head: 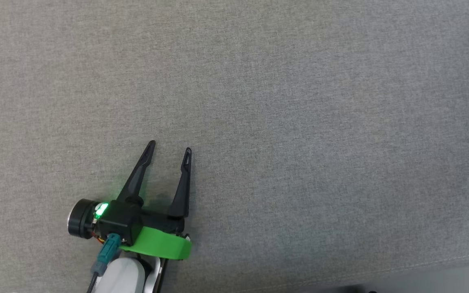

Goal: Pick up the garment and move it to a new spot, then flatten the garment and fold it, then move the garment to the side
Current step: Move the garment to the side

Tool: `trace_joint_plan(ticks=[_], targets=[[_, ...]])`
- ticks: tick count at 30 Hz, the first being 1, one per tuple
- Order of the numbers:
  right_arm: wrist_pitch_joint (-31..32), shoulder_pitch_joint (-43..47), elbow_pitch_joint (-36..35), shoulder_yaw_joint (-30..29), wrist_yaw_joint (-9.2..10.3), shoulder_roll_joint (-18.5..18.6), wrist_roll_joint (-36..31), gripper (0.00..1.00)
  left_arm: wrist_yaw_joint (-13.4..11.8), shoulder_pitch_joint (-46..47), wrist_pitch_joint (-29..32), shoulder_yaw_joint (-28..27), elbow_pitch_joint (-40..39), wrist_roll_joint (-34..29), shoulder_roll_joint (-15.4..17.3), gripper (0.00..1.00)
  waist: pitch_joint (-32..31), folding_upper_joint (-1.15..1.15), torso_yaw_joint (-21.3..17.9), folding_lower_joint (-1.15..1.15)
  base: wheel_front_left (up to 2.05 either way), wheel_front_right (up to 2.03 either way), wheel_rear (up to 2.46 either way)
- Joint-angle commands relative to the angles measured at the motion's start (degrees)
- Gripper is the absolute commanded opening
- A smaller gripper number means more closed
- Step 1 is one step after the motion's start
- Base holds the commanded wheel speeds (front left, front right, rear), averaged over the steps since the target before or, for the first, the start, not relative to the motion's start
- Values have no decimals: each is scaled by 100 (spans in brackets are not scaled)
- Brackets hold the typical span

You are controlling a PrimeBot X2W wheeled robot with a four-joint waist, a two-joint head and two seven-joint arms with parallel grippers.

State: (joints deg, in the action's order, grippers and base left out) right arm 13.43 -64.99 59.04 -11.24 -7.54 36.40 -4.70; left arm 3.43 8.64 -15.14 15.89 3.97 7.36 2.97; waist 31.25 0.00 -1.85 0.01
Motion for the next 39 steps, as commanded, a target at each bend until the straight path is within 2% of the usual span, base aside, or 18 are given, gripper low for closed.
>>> trace_joint_plan(ticks=[1,5,8,13,17,22,26,29,35,39], targets=[[-93,-43,-39,-118,10,39,-243,100,-51,-46,-1,-32,-34,35,31,100,10,0,25,-1,0,0,0],[-558,25,-319,-419,10,-185,-981,100,-73,-80,-1,-49,-64,108,20,100,-145,0,-31,-1,0,0,0],[-1074,198,-467,-567,9,-647,-1092,100,-133,-111,-1,-94,-75,185,12,100,-380,0,-93,-1,0,0,0],[-2122,697,-726,-309,10,-1190,-781,100,-212,-311,-1,-217,-51,392,4,100,-1017,0,-111,-1,0,0,0],[-2654,1463,-1143,49,10,-1521,-364,100,-320,-605,-1,-404,-91,581,4,100,-1618,0,-45,-1,0,0,0],[-2827,2836,-2047,443,10,-1759,379,100,-362,-1035,-1,-709,-11,632,2,100,-2297,0,125,-1,0,0,0],[-2861,3943,-2885,527,10,-2011,604,100,-375,-1352,0,-943,36,527,0,100,-2698,0,216,-1,0,0,0],[-2861,4791,-3547,576,10,-2325,586,100,-405,-1595,-1,-1084,3,494,0,100,-2948,0,247,-1,0,0,0],[-2863,6095,-4410,631,10,-3007,554,100,-312,-1934,-1,-1170,93,442,1,100,-3245,0,289,-1,0,0,0],[-2864,6631,-4731,770,10,-3224,516,100,-254,-2036,-1,-1268,170,474,0,100,-3348,0,248,-1,0,0,0]])
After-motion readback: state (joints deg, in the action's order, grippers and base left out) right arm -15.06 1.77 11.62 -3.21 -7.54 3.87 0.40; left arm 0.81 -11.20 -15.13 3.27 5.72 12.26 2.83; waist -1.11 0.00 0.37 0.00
